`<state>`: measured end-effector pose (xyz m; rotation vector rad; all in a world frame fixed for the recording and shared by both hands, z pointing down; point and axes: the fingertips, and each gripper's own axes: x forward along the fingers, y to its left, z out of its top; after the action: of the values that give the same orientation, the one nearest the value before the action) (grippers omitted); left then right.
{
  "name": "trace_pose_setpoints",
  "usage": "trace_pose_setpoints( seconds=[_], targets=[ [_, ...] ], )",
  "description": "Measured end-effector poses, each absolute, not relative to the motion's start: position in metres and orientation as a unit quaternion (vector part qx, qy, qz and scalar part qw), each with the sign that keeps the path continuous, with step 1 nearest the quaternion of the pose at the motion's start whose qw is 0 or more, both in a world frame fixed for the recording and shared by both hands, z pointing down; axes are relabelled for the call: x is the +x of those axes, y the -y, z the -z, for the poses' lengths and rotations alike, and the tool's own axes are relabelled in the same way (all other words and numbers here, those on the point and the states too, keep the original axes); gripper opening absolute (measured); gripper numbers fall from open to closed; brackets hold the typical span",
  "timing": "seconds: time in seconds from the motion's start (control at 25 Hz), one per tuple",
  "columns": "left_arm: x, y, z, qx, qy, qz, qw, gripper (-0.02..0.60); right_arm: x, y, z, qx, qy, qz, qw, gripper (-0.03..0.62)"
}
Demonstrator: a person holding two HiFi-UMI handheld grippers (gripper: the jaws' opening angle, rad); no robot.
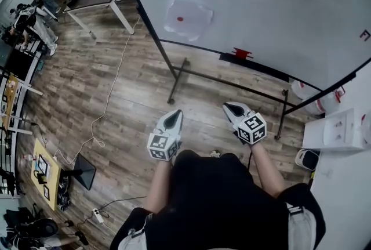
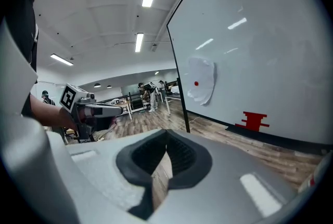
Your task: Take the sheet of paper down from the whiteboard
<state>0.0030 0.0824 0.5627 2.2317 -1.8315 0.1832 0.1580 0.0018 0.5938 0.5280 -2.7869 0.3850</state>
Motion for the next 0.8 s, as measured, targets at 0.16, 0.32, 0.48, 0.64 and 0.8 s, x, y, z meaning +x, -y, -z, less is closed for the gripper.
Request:
trace_pose_setpoints(
  seconds=[0.16,0.32,0.48,0.64,0.8],
  targets=[
    [0.008,-0.085,-0.569,0.765,0.627,-0.07,0.128,0.014,0.164,0.0,-0.596,0.183,0.964,-0.133,0.138,0.005],
    [0.006,-0.079,-0.566,0.764,0.629,-0.059,0.132,0.014,0.163,0.006,-0.594,0.181,0.965,-0.132,0.137,0.005],
    [0.003,-0.074,-0.564,0.762,0.632,-0.054,0.132,0.014,0.16,0.007,-0.592,0.182,0.965,-0.133,0.138,0.005],
    [0.002,-0.066,-0.565,0.762,0.631,-0.042,0.139,0.014,0.162,0.007,-0.597,0.188,0.962,-0.134,0.144,0.005],
    [0.001,-0.055,-0.561,0.765,0.628,-0.031,0.143,0.014,0.166,0.013,-0.601,0.195,0.959,-0.136,0.152,0.005]
  ],
)
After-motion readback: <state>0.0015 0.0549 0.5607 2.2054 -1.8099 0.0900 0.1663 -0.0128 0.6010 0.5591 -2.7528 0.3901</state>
